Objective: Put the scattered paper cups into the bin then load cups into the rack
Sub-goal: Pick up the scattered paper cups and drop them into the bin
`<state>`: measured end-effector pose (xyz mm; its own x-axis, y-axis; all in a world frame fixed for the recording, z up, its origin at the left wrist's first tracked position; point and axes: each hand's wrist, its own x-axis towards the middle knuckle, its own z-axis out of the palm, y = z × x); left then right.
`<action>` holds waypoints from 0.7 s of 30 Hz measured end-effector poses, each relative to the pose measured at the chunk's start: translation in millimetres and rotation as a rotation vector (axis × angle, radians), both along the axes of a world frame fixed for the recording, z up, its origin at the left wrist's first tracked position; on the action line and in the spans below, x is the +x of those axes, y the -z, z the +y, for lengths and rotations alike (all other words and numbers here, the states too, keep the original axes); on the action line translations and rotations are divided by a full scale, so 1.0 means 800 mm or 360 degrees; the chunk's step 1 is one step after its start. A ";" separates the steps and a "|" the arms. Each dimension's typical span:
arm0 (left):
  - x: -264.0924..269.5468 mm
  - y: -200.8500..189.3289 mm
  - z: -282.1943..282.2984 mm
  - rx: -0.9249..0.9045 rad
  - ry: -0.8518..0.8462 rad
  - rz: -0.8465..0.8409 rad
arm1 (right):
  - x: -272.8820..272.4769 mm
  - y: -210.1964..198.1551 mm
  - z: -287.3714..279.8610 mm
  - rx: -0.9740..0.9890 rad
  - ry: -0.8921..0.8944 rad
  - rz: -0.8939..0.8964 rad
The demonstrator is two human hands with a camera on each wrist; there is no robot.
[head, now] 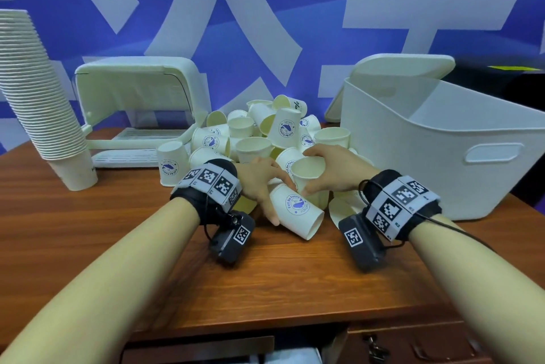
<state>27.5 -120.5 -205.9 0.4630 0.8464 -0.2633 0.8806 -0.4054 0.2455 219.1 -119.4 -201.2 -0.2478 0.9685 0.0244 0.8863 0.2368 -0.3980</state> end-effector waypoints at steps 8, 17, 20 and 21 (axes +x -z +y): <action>-0.005 -0.010 0.009 -0.0244 -0.0063 -0.0486 | 0.002 -0.003 0.004 0.0074 0.0159 0.0415; -0.012 -0.025 0.008 -0.0527 -0.0212 -0.1280 | 0.006 -0.008 0.011 0.0201 0.0390 0.1195; -0.016 -0.030 0.013 -0.0507 -0.0258 -0.1572 | 0.004 -0.013 0.012 0.0226 0.0405 0.1415; -0.017 -0.032 0.015 -0.0483 -0.0268 -0.1643 | 0.003 -0.016 0.010 0.0244 0.0385 0.1471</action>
